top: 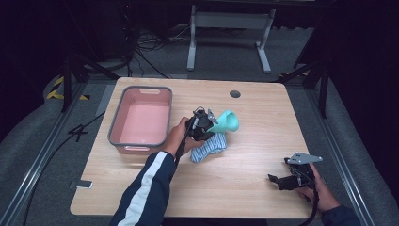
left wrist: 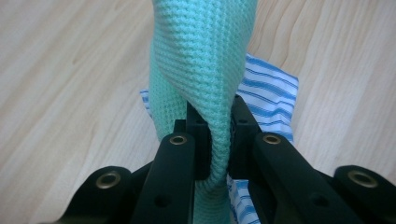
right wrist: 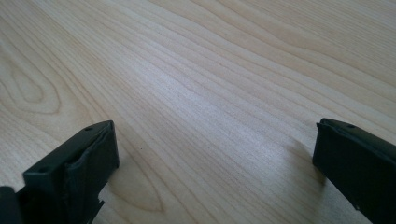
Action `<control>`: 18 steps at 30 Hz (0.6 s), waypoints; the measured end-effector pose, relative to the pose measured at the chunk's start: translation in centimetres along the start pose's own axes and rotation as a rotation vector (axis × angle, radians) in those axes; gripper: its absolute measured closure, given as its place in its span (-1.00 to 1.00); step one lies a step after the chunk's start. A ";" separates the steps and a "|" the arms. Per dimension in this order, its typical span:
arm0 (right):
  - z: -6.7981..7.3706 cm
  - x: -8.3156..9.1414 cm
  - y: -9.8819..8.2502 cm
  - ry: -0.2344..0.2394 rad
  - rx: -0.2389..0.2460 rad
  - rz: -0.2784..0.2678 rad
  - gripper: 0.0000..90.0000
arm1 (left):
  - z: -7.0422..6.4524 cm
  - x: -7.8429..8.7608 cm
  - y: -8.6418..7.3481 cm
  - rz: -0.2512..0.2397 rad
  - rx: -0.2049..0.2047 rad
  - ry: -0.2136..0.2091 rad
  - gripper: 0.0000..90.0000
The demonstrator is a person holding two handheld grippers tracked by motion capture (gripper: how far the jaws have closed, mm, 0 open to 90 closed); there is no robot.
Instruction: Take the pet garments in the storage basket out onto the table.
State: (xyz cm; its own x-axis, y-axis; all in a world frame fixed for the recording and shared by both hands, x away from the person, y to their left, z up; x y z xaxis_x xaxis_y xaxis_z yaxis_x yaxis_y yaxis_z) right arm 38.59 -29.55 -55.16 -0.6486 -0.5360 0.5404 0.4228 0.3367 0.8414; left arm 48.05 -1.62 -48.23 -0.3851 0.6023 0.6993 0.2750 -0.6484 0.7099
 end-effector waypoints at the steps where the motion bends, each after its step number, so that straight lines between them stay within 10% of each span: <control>1: 0.0 0.0 0.0 0.000 0.000 0.000 -0.99 | 0.0 0.0 0.0 0.000 0.000 0.000 0.83; 18: 0.0 0.0 0.0 0.000 0.002 0.000 -0.98 | -0.6 -1.6 -1.5 0.027 0.012 -0.025 0.67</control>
State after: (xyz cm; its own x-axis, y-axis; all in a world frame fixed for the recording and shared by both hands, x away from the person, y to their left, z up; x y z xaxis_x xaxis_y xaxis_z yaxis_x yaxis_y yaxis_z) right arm 38.59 -29.56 -55.17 -0.6483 -0.5360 0.5408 0.4219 0.3384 0.8411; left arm 47.70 -1.92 -50.45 -0.3555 0.5959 0.7200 0.2953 -0.6593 0.6915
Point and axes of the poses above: each handheld gripper's, and its own axes: x roughly backward along the jaws, y roughly out of its top, z roughly to its left, the point moved 9 cm from there along -x, roughly forward along the jaws, and after that the axes turned 12 degrees about -z, right-handed, at the moved point
